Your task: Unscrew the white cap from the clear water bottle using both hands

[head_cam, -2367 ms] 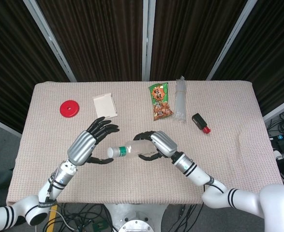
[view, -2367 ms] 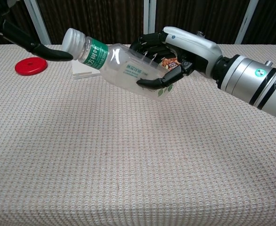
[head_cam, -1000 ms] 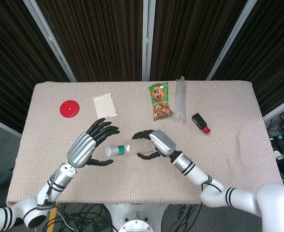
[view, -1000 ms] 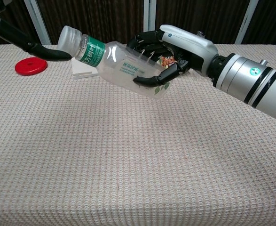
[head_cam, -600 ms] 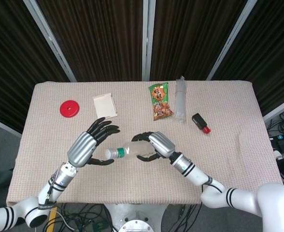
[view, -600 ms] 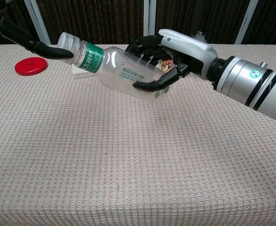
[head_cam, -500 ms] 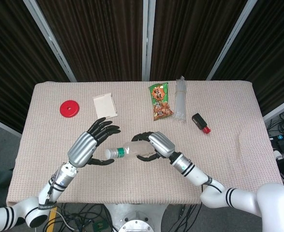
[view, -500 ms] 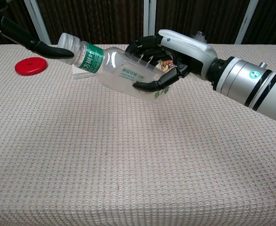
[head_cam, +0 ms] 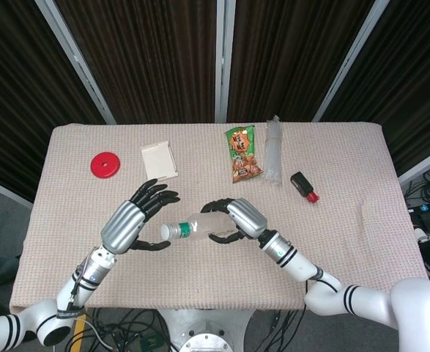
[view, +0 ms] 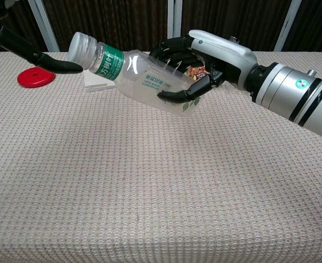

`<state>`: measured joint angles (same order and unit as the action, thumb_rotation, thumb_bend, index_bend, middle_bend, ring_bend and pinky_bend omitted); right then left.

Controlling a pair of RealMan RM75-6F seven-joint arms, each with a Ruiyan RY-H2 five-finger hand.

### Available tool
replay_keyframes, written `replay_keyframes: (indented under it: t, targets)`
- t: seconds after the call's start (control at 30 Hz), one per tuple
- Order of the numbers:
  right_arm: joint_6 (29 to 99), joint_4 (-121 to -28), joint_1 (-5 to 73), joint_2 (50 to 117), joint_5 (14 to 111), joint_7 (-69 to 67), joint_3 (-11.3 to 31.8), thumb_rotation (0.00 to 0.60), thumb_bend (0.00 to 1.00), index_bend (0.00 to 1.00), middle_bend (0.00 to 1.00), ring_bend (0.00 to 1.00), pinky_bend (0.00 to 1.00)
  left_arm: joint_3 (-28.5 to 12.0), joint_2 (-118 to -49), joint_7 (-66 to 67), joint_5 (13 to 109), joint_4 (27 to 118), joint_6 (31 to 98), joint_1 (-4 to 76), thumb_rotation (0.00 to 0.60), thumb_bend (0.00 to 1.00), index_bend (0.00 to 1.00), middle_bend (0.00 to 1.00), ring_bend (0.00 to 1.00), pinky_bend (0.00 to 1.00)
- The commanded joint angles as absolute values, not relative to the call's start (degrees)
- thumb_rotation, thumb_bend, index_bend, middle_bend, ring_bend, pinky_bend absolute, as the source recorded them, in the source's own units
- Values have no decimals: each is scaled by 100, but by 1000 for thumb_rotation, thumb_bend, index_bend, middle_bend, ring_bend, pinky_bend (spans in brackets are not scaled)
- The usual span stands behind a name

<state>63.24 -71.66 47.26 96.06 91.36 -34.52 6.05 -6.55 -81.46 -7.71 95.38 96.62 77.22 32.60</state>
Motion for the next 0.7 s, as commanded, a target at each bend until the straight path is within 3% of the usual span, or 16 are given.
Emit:
replay_keyframes:
  t: [0.03, 0.53, 0.7]
  targets:
    - [6308, -7167, 4730, 9615, 9135, -3448, 596, 600, 464, 631, 527, 378, 458, -667, -8156, -764, 9565, 9658, 7739, 3273, 600, 0, 181, 163, 81, 38]
    - [6327, -7175, 4717, 9581, 9118, -3435, 604, 600, 464, 631, 528, 378, 461, -603, -8125, -690, 9669, 9733, 7736, 3293, 600, 0, 184, 163, 80, 39]
    - [6339, -7165, 4704, 9559, 9116, -3475, 600, 600, 464, 631, 528, 378, 461, -498, -8060, -707, 9688, 9697, 7796, 3200, 600, 0, 266, 163, 80, 41]
